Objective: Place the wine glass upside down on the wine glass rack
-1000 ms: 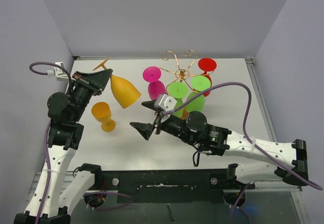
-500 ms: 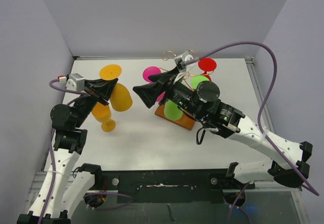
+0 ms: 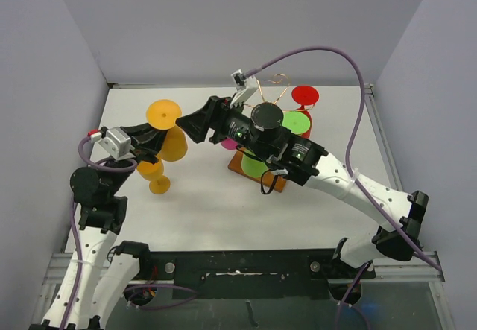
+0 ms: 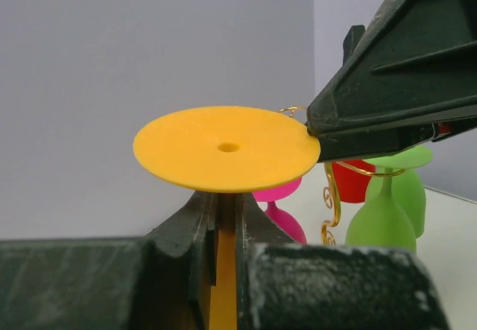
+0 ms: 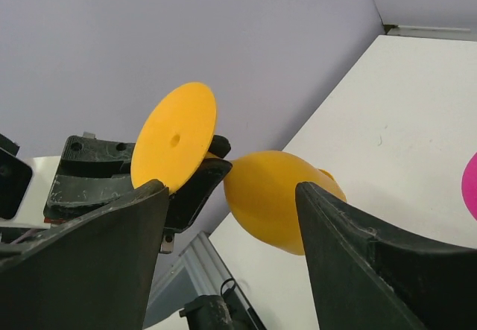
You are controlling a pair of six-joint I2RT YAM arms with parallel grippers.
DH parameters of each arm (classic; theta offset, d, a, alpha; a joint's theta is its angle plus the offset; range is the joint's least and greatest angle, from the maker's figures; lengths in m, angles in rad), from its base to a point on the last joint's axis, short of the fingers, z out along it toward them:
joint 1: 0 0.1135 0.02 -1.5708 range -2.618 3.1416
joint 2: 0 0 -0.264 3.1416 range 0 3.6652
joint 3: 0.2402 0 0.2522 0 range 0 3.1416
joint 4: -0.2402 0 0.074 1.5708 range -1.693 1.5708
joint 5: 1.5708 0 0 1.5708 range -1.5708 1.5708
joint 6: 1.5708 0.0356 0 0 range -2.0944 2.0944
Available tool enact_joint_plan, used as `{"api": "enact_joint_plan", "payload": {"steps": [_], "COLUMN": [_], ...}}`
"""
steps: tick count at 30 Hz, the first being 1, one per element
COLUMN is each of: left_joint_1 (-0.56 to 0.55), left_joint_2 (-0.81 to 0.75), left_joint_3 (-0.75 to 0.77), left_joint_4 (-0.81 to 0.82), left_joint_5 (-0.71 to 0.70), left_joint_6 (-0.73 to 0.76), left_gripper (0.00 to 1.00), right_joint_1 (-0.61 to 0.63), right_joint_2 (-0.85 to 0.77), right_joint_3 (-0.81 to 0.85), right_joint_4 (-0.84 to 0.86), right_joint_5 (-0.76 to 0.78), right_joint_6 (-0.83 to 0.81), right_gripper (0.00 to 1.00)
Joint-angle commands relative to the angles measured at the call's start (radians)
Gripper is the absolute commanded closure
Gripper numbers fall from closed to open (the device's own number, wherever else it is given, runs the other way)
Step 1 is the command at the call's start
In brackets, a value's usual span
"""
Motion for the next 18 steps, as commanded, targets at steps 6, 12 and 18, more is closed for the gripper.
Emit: {"api": "enact_joint_plan", "payload": {"steps": [6,12,18], "left_joint_1": [-0.001,-0.003,-0.005], "left_joint_2": [-0.064,-0.082,-0.092], "left_joint_3": [-0.047,-0.079,-0.106], "left_joint_4": [0.129,0.139,0.147], "left_joint_5": [0.053,0.04,0.018], "left_joint_6": [0.104,0.14,0.156], "left_gripper": [1.0,1.0,1.0], "right_joint_1": [-0.042,-0.048,-0.055], "right_joint_2": [0.043,0.064,0.053], "right_joint_3": [0.069,0.061,0.027], "right_joint_4": [0.105,0.124,0.149], "right_joint_5": [-0.073,-0.143,-0.214], "right_joint_6": [0.129,0.157,0.185], "right_gripper": [0.41,0.55,0.62]}}
